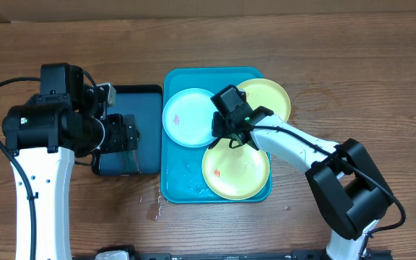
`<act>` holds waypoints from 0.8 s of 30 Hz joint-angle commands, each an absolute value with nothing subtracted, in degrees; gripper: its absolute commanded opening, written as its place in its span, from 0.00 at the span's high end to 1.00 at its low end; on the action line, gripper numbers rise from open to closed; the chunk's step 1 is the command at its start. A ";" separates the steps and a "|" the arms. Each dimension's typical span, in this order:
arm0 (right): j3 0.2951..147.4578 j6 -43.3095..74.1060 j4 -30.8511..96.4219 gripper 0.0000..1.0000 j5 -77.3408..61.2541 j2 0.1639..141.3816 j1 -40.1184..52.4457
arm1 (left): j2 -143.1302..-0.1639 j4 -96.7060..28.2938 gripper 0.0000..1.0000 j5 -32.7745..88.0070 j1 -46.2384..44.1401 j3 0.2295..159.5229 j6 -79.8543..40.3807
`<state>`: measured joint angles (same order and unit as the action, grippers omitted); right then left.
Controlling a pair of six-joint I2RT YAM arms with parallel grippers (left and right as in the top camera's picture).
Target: Clean dirty plates on tray and stack at the side
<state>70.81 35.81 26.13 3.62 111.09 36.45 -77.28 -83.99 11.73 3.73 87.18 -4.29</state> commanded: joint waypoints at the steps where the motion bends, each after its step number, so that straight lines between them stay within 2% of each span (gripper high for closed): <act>1: 70.35 36.03 25.56 0.64 6.85 111.37 36.25 | -77.67 -83.77 0.15 11.57 3.29 88.12 -4.21; 5: 70.35 36.03 24.23 0.60 6.87 111.37 36.25 | -77.67 -83.59 0.15 11.57 3.29 88.12 -4.23; 24: 68.99 36.03 20.82 0.60 7.35 112.01 36.25 | -77.67 -83.35 0.15 11.60 3.29 88.12 -4.27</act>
